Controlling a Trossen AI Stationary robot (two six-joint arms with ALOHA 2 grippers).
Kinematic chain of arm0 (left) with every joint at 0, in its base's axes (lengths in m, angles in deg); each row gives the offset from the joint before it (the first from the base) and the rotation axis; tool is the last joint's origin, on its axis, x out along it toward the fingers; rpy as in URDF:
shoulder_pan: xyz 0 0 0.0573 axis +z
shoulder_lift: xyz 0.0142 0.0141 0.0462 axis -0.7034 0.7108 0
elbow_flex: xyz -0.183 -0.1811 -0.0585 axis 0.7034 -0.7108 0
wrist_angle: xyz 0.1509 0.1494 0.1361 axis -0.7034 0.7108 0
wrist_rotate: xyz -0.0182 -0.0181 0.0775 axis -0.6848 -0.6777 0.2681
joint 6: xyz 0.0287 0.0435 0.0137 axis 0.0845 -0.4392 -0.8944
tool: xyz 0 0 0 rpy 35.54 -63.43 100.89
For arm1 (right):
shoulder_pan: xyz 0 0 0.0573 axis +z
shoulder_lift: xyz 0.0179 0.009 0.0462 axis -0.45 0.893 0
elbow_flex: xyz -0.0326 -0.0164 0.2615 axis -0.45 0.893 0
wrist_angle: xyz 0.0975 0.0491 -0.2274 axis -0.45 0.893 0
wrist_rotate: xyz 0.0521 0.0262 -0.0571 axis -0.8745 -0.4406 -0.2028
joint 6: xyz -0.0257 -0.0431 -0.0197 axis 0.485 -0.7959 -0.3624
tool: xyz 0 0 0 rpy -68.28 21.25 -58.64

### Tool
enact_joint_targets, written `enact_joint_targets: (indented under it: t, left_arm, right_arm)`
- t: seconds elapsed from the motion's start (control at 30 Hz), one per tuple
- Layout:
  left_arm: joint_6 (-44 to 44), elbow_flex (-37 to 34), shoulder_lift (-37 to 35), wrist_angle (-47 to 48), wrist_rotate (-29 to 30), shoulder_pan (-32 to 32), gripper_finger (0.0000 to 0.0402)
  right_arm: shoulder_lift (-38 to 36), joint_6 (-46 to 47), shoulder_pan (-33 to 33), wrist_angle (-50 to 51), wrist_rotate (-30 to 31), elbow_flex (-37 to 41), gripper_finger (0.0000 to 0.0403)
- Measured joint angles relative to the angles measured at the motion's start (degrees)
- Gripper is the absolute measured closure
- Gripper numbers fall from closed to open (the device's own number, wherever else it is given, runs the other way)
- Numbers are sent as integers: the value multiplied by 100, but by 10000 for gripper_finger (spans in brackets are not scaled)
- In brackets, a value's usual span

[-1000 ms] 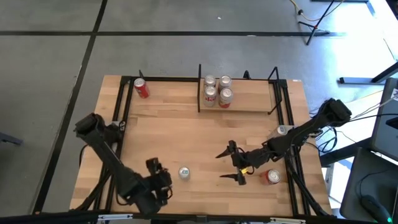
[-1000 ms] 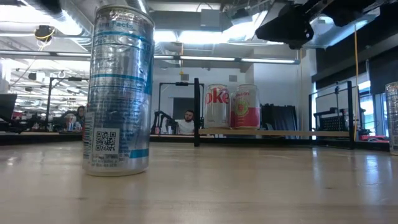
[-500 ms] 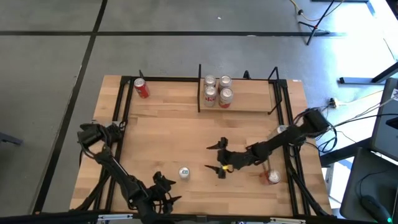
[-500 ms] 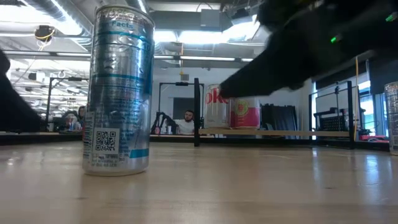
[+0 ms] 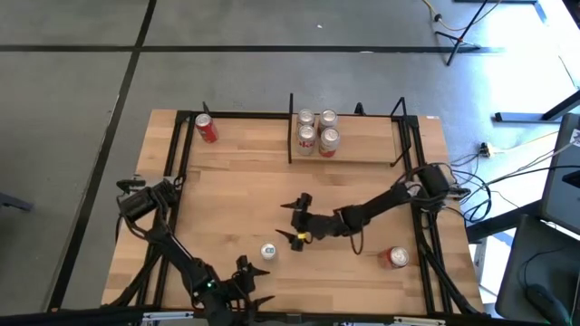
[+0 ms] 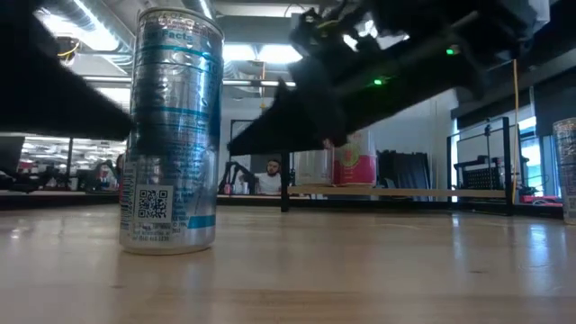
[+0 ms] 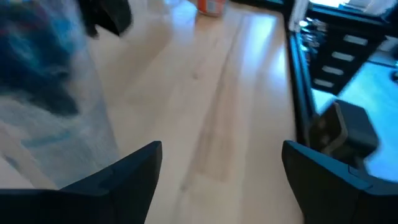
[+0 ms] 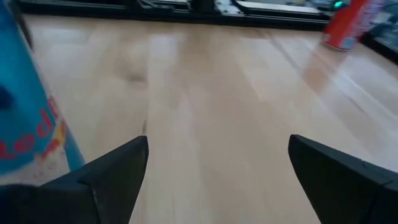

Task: Place canned beverage on shelf
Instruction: Put the bottom blue soda can on the shelf

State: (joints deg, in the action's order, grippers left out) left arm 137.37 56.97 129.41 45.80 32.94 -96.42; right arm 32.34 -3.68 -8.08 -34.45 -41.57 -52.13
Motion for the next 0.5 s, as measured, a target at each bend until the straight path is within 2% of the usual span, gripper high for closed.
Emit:
enact_joint_targets:
  t: [0.27,0.5]
  left_arm:
    - [-230,0,2,28,72,127,86]
    - [-76,0,-4,174,249,11,86]
  right_arm:
    - [404,-496,-31,-11,-546,-594,31]
    - [400,-586,-27,197,-706,-666,31]
